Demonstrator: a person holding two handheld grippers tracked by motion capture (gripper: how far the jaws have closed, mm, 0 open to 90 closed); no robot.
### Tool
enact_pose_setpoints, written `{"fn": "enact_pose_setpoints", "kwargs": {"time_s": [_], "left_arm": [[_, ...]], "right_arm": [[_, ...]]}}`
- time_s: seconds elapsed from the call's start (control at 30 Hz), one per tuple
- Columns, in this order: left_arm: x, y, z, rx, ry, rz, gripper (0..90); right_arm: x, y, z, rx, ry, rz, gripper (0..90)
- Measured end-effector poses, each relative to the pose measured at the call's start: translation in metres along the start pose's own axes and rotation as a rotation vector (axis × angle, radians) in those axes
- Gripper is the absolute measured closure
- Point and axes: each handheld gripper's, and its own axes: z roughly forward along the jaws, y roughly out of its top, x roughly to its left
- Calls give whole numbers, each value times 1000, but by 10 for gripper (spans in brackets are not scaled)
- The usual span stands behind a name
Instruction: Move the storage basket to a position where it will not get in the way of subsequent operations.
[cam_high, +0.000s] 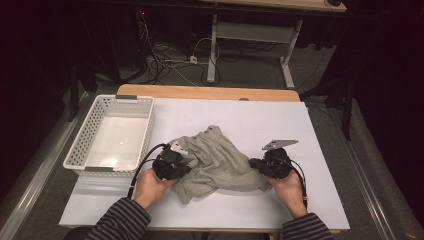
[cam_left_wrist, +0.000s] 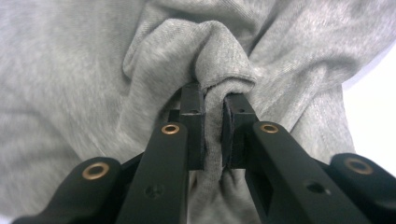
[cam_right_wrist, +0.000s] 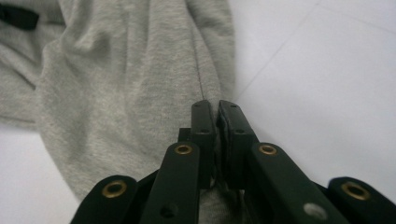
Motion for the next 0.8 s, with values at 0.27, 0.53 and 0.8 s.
{"fn": "enact_pose_setpoints", "kwargs": {"time_s": [0.27, 0.53, 0.8], "left_arm": [[8, -21, -22, -29, 18, -33, 786], [12, -26, -15, -64, -11, -65, 657], [9, -23, -10, -74, 21, -52, 494]], "right_arm": [[28, -1, 14, 52, 45, -67, 852], [38, 1, 23, 66, 45, -110, 813], [23, 26, 18, -8, 10, -76, 746]]}}
